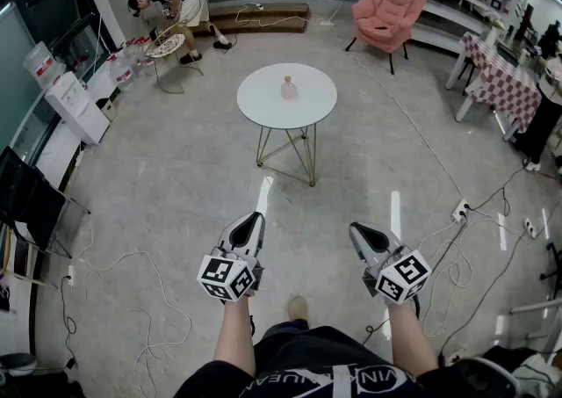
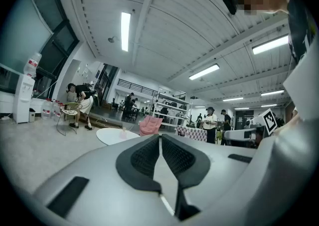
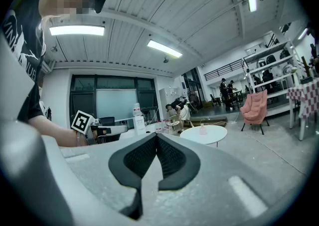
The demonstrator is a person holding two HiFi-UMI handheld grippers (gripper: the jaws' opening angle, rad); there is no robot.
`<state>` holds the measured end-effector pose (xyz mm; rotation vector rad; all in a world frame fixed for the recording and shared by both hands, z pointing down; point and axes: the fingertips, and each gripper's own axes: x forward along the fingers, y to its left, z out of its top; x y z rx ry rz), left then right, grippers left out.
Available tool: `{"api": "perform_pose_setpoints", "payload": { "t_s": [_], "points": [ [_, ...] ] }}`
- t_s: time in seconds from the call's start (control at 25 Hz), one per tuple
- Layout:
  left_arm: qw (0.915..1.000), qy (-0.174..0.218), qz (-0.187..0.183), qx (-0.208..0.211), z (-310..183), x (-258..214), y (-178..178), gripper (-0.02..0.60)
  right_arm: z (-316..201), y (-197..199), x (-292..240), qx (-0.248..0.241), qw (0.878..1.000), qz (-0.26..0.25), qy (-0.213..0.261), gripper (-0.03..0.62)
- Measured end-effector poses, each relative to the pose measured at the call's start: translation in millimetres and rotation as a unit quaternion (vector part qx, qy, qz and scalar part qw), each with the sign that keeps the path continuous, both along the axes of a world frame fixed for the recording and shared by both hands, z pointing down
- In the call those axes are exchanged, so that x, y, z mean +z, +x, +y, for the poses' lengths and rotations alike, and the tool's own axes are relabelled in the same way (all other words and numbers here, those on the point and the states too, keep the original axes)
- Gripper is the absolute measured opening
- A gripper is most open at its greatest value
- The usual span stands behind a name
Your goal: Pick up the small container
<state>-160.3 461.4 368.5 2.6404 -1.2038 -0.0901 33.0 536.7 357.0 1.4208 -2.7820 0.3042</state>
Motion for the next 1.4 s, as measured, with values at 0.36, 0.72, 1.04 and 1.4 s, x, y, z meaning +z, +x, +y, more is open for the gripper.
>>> {"api": "perform_pose_setpoints", "payload": {
  "t_s": [0.36,0.72,1.04,1.4],
  "points": [
    [0.9999,-0.002,-0.006,0.013,-58,5,-6,0.021,-58,-12,2,0.014,1.000,-0.009,0.011,0.006],
    [0.9997,-0.015,-0.006,0.017,-86,16,8,0.021,-93,3,8,0.035,0.999,-0.025,-0.006,0.006],
    [0.9998,-0.021,-0.002,-0.006,-135,28,10,0.021,-150,19,22,0.029,0.999,-0.029,-0.010,0.006],
    [0.9996,-0.023,-0.004,-0.012,-219,18,48,0.021,-239,40,18,-0.023,0.999,-0.028,-0.012,0.006]
  ]
}}
